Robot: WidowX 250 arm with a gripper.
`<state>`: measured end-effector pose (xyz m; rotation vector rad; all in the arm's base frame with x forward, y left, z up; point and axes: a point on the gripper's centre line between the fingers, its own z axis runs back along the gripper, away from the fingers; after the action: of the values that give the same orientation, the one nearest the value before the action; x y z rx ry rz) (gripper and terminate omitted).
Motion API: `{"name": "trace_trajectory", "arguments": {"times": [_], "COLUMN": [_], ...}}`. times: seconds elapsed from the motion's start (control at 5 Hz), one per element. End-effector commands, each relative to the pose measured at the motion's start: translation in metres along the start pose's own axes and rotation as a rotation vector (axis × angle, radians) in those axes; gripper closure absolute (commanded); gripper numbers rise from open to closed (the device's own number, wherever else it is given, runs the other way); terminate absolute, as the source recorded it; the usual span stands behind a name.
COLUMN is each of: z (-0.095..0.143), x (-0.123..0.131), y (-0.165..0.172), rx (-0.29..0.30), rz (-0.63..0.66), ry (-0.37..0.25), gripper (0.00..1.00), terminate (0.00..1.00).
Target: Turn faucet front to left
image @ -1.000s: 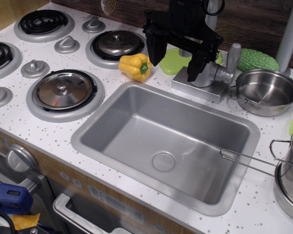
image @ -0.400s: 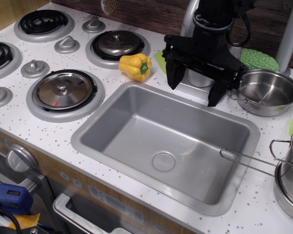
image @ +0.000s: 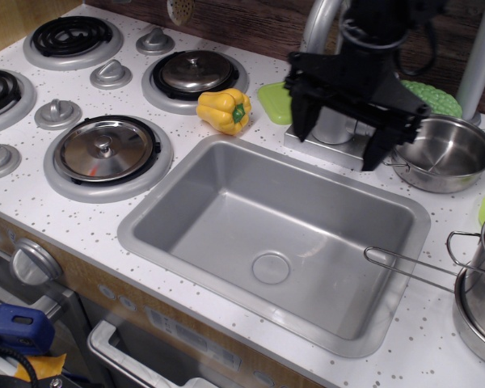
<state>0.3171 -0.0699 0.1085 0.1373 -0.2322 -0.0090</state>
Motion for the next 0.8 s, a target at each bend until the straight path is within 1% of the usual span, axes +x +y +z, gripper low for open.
{"name": "trace_trajectory", "arguments": {"times": [0.0, 0.4, 0.6], "z": [0.021, 0.019, 0.014], "x": [0.026, 0.045, 0.048], "y": [-0.001, 0.006, 0.019], "rx": [-0.015, -0.015, -0.018], "rz": [-0.014, -0.052, -0.076], "ry": [-0.082, -0.097, -0.107], "gripper": [0.0, 0.0, 0.0], "terminate": [0.0, 0.0, 0.0]}}
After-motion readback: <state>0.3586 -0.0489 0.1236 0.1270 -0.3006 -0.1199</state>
